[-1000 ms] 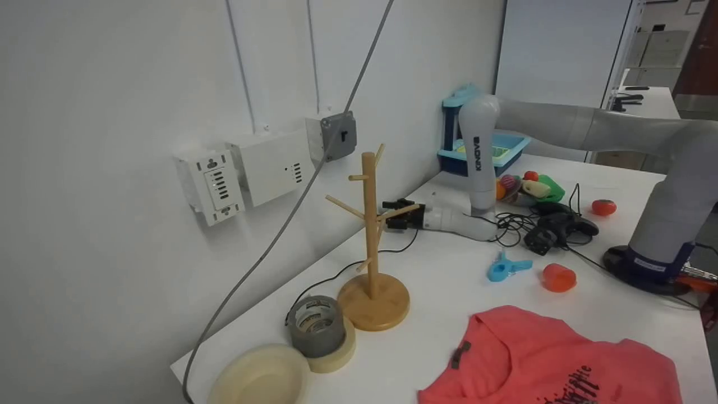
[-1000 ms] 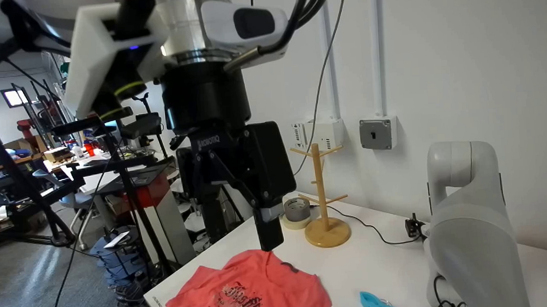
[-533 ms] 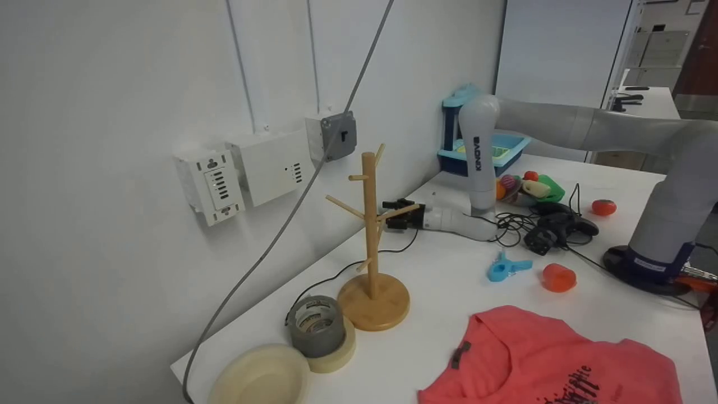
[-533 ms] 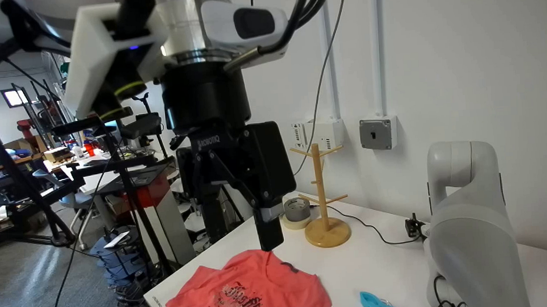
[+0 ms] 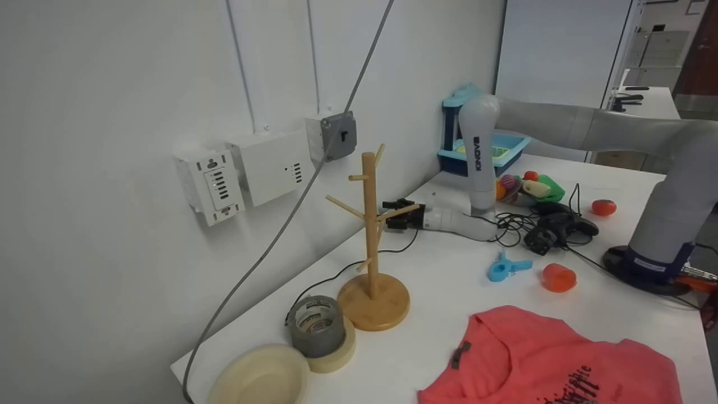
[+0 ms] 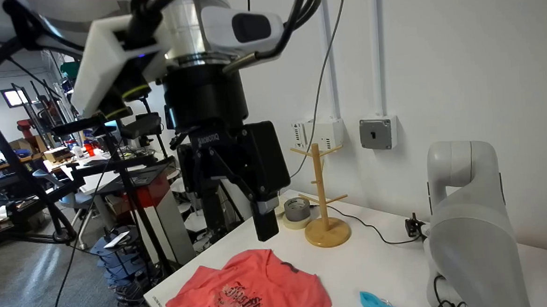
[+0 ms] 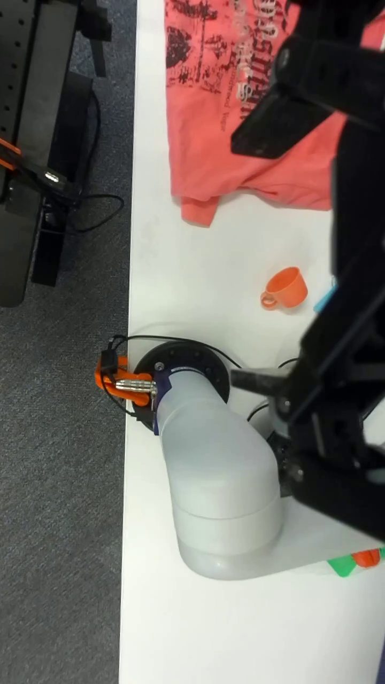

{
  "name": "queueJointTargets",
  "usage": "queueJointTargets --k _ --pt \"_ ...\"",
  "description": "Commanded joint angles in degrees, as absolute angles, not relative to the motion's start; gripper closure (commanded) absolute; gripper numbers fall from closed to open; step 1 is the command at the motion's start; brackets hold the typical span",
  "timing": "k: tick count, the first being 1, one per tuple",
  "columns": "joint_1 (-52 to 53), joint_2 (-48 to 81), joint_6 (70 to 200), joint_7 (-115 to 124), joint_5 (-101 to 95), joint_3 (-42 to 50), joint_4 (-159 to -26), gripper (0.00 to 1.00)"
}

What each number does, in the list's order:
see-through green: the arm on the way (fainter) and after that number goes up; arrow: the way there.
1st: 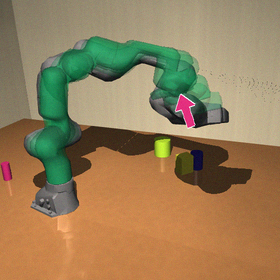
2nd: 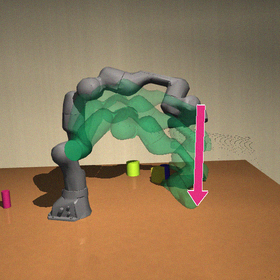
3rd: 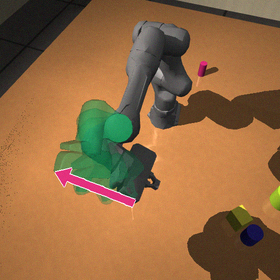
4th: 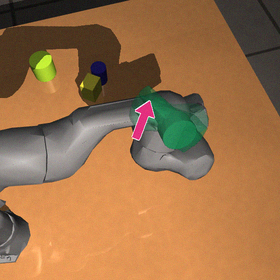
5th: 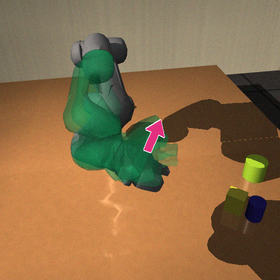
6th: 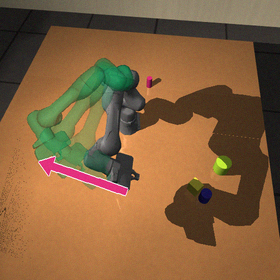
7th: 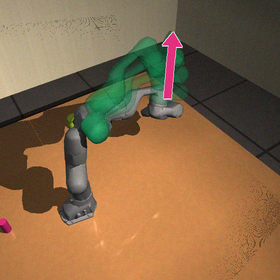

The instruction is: Fold the peach shirt once

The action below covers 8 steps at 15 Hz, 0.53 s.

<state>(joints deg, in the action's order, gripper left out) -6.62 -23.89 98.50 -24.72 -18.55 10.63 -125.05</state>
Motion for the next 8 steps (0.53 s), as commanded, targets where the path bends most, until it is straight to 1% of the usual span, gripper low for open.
queueJointTargets --k 1,5,8 --pt "-4.82 -25.01 98.23 -22.81 -14.25 9.98 -125.7 0.0" --pt "-3.22 -24.39 101.5 -18.73 -7.7 8.63 -128.08 0.0" --pt "-2.41 -24.08 106.72 -14.97 -3.46 7.52 -131.03 0.0"
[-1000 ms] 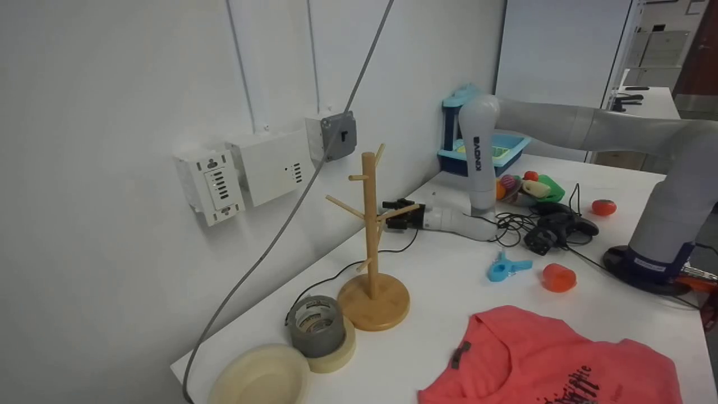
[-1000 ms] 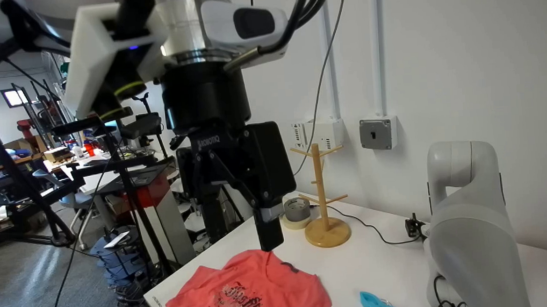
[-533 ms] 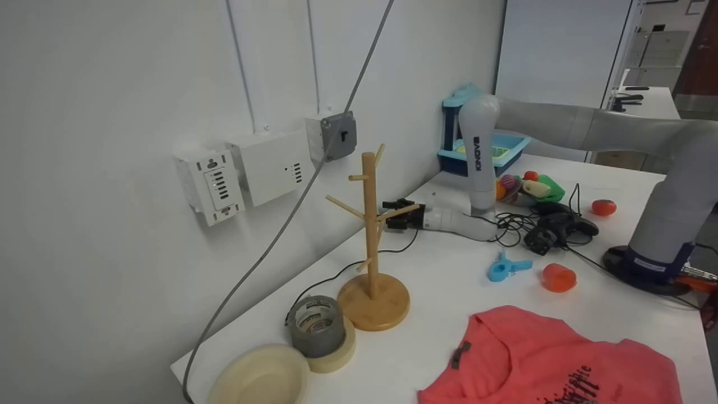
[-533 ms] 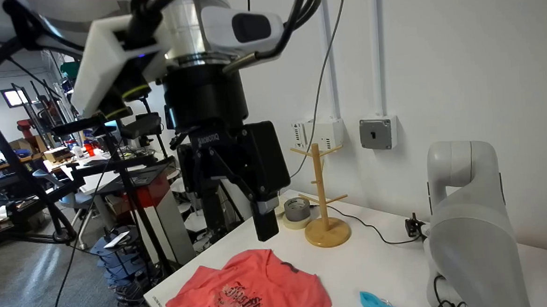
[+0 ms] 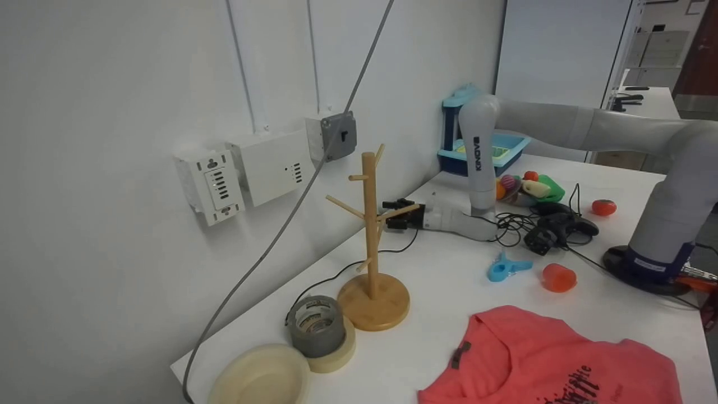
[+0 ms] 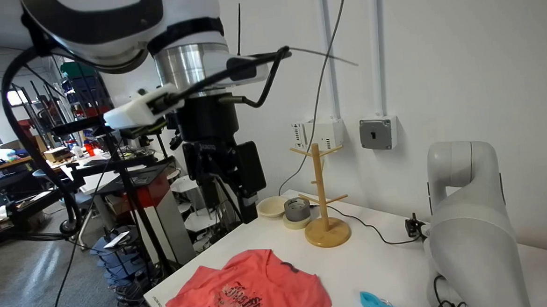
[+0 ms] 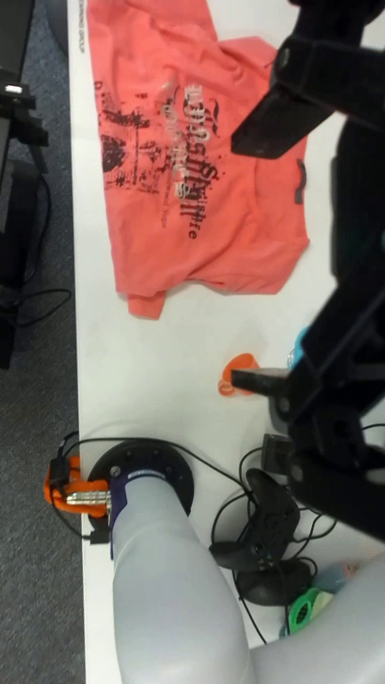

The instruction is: Fold the peach shirt once

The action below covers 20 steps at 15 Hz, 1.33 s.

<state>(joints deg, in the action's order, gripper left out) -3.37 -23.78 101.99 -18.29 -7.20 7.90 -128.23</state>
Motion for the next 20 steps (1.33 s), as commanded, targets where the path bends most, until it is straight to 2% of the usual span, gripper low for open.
queueJointTargets --k 1,8,20 --pt "-2.24 -23.95 108.94 -13.7 -2.54 7.04 -132.11 0.0" --pt "-2.03 -21.23 121.01 -4.93 -0.87 3.5 -138.75 0.0" --pt "0.11 -16.91 125.18 1.78 5.95 0.4 -147.94 0.0"
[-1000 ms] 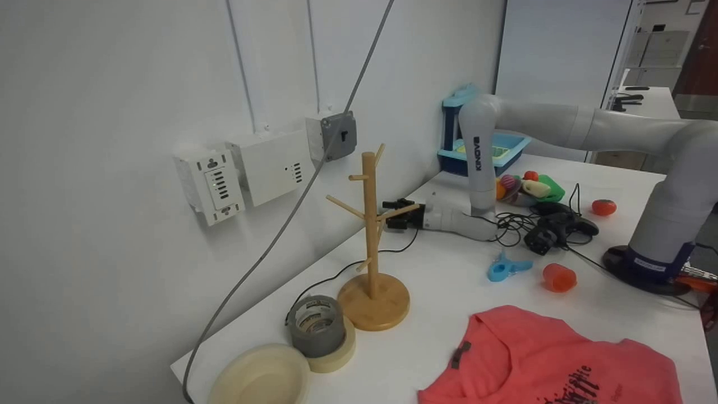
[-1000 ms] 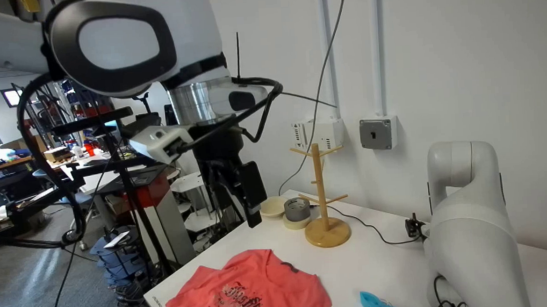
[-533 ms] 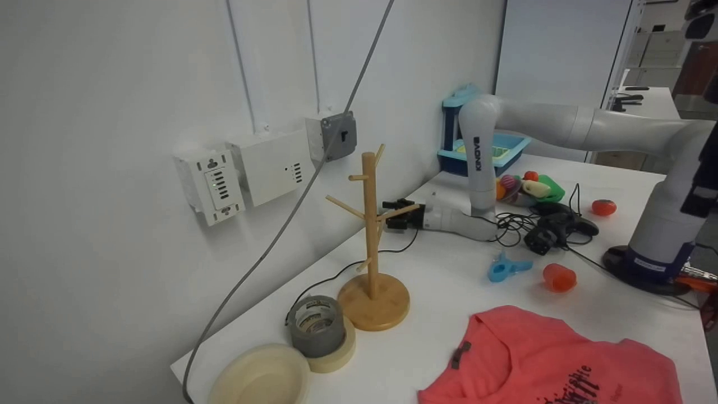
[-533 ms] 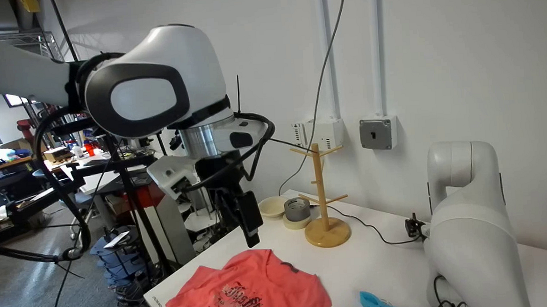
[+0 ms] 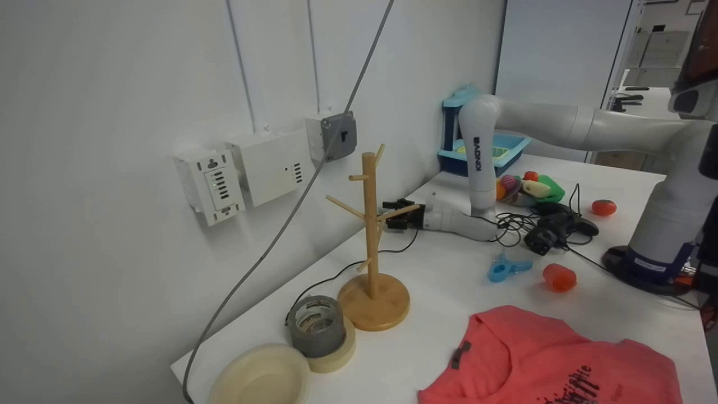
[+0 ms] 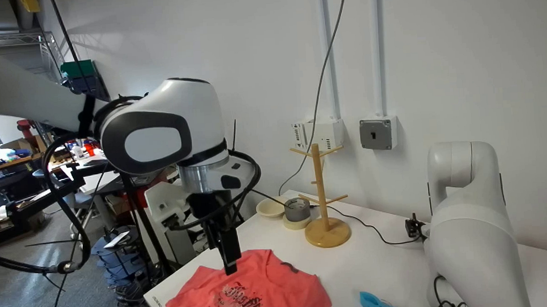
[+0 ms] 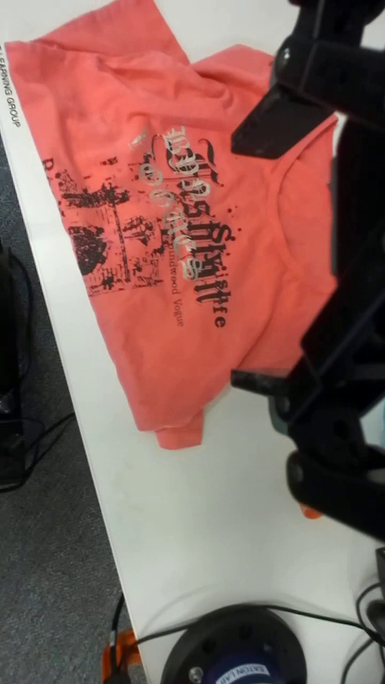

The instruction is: Fold the peach shirt once

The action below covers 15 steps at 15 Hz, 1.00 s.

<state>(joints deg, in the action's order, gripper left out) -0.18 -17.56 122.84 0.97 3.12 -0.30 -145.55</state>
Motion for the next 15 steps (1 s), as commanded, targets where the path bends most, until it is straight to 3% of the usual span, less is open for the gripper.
queueJointTargets --k 1,15 --pt "0.09 -16.37 125.45 1.86 6.88 0.52 -148.63 0.0" --pt "-0.24 -13.7 126.7 2.06 8.65 0.17 -149.93 0.0"
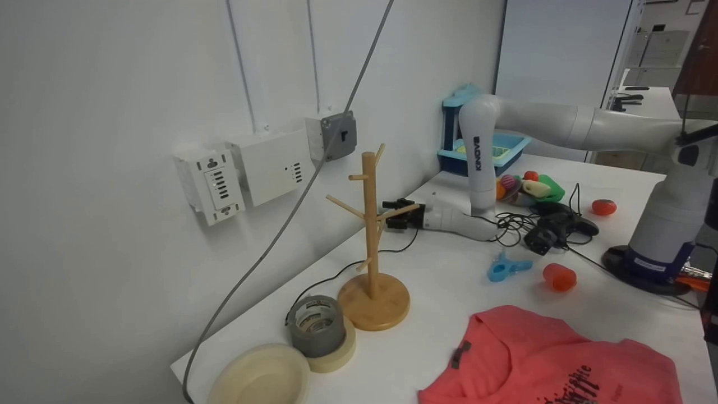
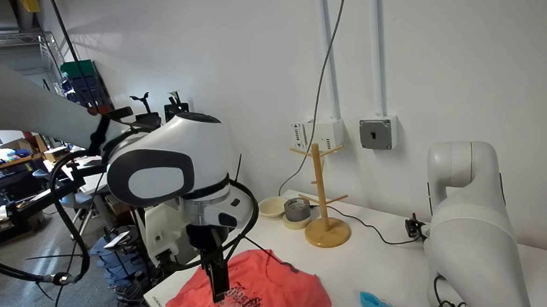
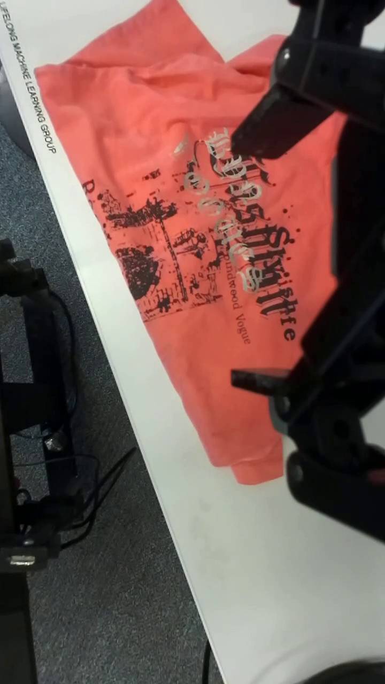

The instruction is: Fold the peach shirt once

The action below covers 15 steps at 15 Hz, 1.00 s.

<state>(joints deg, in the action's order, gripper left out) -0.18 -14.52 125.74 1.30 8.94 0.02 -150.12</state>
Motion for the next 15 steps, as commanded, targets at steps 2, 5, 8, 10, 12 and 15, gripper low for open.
queueJointTargets --k 2,5,8,10,12,15 --pt "-1.25 -11.51 129.65 4.55 7.32 0.17 -149.95 0.0" --pt "-2.4 -8.4 133.48 6.78 6.47 0.91 -149.87 0.0" --pt "-3.61 -5.09 136.5 8.1 6.5 2.32 -149.57 0.0" --pt "-4.19 -2.95 138.3 7.94 7.11 3.33 -149.46 0.0" --pt "-4.64 -0.79 139.42 6.71 8.57 4.4 -149.13 0.0" --pt "-5.07 2.7 140.24 4.49 11.5 5.48 -148.43 0.0"
